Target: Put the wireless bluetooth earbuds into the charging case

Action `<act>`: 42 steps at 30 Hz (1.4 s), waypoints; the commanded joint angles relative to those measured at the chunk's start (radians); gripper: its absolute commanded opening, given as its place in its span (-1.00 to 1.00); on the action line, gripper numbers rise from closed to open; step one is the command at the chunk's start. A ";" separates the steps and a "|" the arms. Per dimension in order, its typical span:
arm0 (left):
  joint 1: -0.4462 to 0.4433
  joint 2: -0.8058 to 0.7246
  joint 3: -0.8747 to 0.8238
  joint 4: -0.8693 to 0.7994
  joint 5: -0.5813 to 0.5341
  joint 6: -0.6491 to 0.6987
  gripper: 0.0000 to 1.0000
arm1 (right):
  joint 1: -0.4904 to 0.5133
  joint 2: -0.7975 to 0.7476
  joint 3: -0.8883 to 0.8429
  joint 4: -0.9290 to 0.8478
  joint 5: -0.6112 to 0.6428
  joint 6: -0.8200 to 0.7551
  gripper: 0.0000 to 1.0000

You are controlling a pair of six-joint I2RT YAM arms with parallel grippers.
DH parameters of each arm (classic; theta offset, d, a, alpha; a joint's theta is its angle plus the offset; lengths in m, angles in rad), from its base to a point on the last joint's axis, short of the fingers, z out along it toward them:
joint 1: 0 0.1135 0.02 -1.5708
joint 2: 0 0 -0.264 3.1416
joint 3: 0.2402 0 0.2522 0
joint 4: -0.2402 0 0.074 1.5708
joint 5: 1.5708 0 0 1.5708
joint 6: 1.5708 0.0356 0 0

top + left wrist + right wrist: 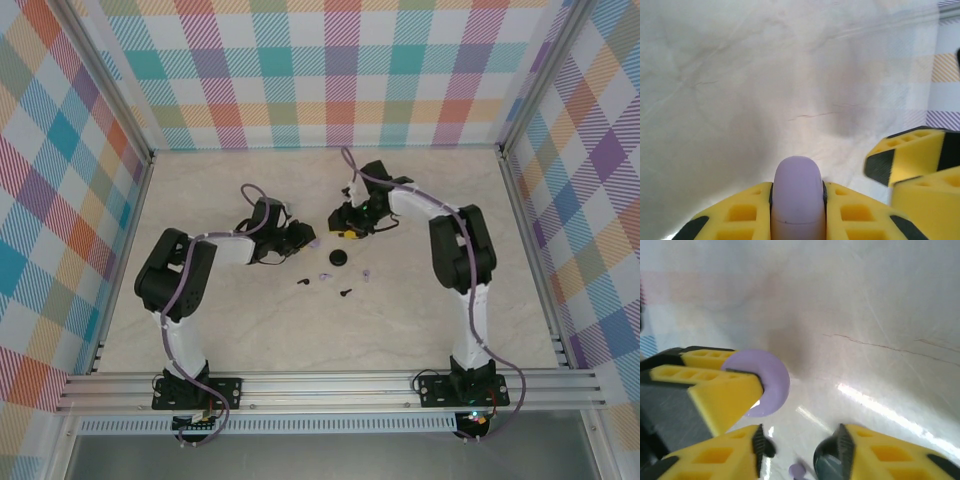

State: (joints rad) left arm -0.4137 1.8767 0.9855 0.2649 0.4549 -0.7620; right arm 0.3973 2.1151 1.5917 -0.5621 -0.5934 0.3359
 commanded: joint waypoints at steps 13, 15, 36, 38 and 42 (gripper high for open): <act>0.006 -0.393 0.002 0.223 0.210 0.407 -0.80 | -0.077 -0.442 -0.311 0.486 -0.343 -0.157 0.21; 0.007 -0.393 0.021 0.248 0.245 0.393 -0.81 | -0.077 -0.480 -0.322 0.488 -0.364 -0.182 0.21; -0.016 -0.317 0.116 0.407 0.406 0.211 -0.84 | -0.057 -0.510 -0.243 0.423 -0.567 -0.243 0.08; -0.026 -0.320 0.122 0.399 0.419 0.222 -0.85 | -0.054 -0.509 -0.238 0.443 -0.564 -0.232 0.07; -0.042 -0.329 0.120 0.387 0.417 0.242 -0.84 | -0.048 -0.495 -0.213 0.442 -0.550 -0.224 0.07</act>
State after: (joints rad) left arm -0.4404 1.5684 1.0653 0.6334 0.8482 -0.5488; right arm 0.3420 1.6089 1.3323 -0.1429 -1.1122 0.1184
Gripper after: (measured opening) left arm 0.205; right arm 0.535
